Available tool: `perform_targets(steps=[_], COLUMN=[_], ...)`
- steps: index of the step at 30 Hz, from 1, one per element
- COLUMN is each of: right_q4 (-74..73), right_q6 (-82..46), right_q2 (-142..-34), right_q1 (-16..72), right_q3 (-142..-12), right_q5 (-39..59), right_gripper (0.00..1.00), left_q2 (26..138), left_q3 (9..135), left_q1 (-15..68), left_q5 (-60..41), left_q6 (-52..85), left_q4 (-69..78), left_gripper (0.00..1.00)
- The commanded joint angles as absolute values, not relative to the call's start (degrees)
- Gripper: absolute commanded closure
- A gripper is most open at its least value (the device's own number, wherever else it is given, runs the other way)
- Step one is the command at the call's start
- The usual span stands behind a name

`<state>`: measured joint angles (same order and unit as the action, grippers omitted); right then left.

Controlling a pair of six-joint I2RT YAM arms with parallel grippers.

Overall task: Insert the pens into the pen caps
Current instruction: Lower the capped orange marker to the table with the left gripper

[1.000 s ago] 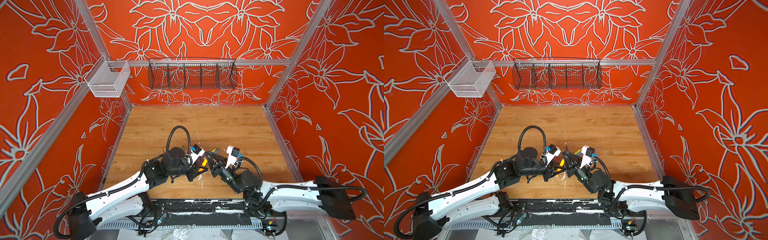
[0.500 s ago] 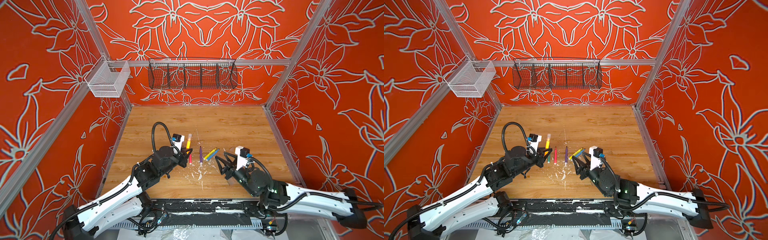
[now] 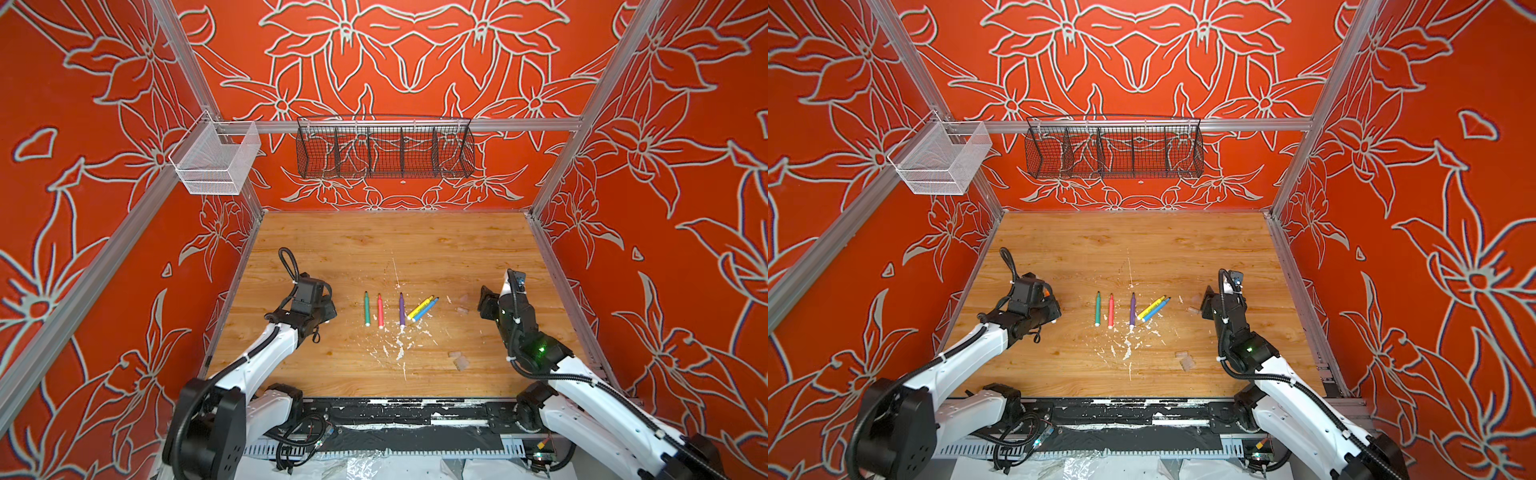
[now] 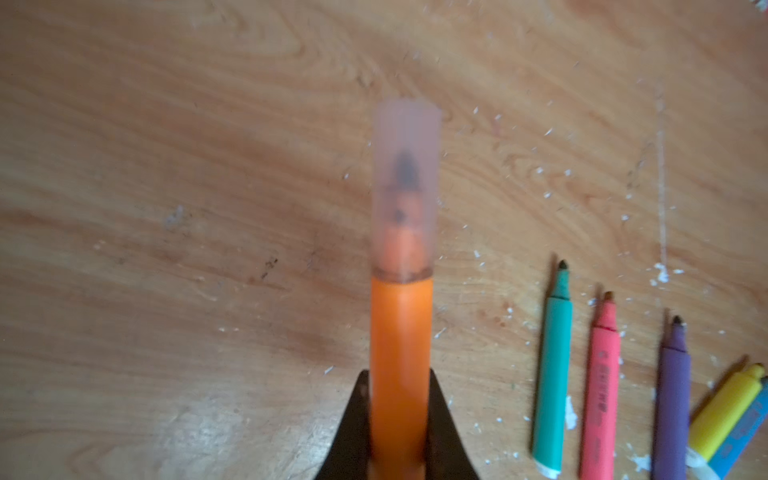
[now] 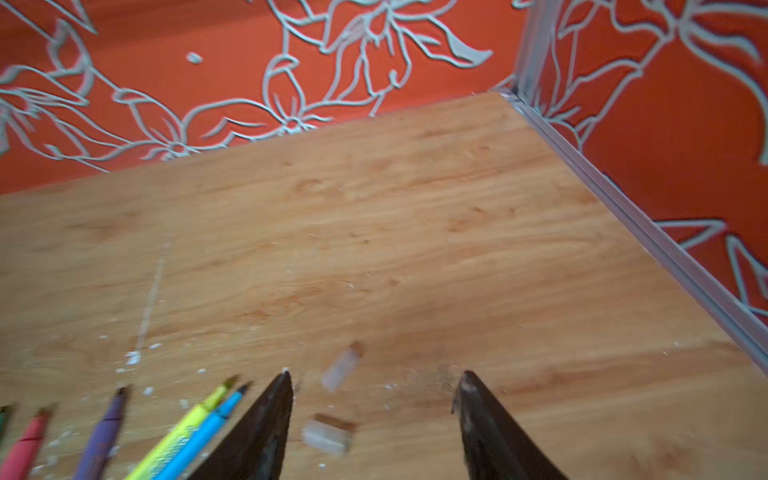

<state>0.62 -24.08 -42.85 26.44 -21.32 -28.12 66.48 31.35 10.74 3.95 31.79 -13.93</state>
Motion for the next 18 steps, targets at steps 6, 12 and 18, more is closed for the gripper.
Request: perform_targets(steps=[6, 12, 18], right_q4=[-2.58, -0.03, 0.12], right_q6=[-24.42, -24.69, -24.79], right_q2=[-32.8, -25.17, -24.42], right_q1=[23.29, 23.27, 23.28], right_q3=[-13.68, -11.02, -10.7], right_q5=[-27.17, -24.3, -23.94], right_gripper=[0.31, 0.31, 0.3], left_q2=[73.87, 80.08, 88.95], left_q3=[36.47, 40.27, 45.86], left_q1=[10.11, 10.28, 15.72], left_q5=[4.48, -2.35, -1.51], left_q6=[34.75, 35.25, 34.62], left_q4=[-15.01, -14.59, -16.58], left_gripper=[1.0, 1.0, 1.0])
